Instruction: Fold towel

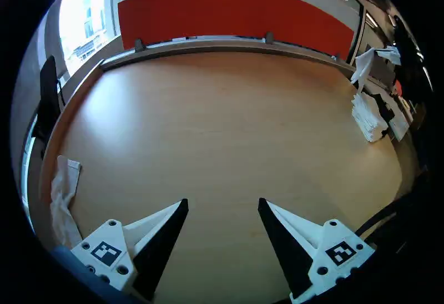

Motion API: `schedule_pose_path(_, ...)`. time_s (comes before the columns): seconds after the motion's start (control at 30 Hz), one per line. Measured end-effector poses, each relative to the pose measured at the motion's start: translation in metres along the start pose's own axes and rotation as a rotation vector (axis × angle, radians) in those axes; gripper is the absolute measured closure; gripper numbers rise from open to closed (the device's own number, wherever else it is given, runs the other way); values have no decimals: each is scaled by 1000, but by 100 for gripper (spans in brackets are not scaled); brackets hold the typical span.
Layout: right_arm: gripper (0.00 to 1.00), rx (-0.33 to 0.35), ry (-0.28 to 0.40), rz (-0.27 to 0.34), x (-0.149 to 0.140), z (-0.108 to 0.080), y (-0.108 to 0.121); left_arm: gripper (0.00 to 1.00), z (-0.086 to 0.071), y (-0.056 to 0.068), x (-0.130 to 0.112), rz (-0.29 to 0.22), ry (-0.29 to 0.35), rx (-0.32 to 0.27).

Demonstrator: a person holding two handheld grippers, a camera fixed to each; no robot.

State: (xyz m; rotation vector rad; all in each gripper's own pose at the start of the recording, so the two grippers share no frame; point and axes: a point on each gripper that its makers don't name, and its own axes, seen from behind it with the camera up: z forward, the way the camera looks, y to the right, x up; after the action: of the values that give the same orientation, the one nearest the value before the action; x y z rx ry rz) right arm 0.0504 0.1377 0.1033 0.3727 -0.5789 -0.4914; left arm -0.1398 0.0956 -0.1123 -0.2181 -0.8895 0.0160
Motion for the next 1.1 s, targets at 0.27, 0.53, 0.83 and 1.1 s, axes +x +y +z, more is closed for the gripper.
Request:
schedule_pose_path(0.27,96,-6,-21,-10,-9,-2,8,6,-1,1,2,3,0,1)
schedule_pose_path(0.53,96,-20,-34,1,-22,-10,12,6,0,3,5,12,0,-4)
schedule_pose_path(0.83,96,-43,-89,38,-69,-35,16,6,1,9,9,32,1,-15)
schedule_pose_path(1.1,96,-62,-162,100,-127,-55,11,6,0,13,8,41,-4,-21)
